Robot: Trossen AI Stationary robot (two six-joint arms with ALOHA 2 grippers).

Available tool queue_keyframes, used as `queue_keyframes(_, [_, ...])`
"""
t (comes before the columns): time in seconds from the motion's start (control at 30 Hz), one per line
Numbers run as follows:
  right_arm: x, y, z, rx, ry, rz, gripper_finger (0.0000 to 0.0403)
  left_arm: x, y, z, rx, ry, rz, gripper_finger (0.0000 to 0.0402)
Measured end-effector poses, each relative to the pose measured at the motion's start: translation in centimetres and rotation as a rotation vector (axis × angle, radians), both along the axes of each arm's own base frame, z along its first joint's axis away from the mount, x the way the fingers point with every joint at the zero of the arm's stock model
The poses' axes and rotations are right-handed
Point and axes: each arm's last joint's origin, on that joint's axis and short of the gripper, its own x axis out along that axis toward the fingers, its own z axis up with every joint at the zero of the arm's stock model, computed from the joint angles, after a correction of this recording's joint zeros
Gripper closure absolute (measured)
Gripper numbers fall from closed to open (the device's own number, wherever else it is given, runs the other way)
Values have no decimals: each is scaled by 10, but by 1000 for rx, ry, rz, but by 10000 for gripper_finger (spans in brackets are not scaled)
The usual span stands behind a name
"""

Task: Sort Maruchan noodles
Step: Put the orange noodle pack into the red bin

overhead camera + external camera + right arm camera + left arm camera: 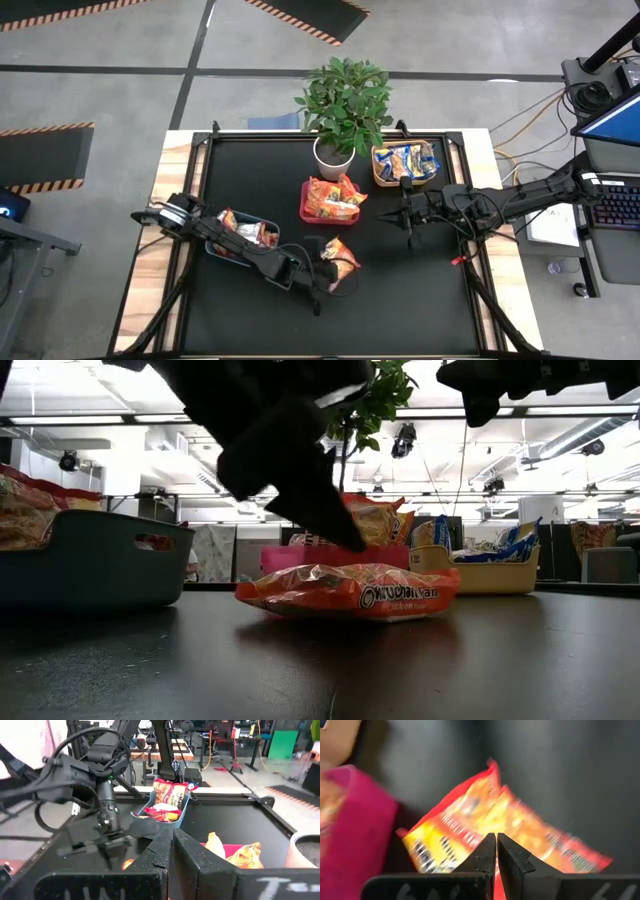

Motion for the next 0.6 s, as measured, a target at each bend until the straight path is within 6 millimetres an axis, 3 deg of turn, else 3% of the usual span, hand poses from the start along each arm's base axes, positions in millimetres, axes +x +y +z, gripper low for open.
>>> queue_keyframes(0.27, [2,0,-2,212,32,-22,394,-22,3,23,142,73,-13,402])
queue_keyframes(0.47, [15,7,-38,364,198,-91,394,-55,13,34,165,54,-44,402])
queue_keyframes(0.6, [30,9,-54,450,266,-164,394,-76,23,41,136,-57,-84,402])
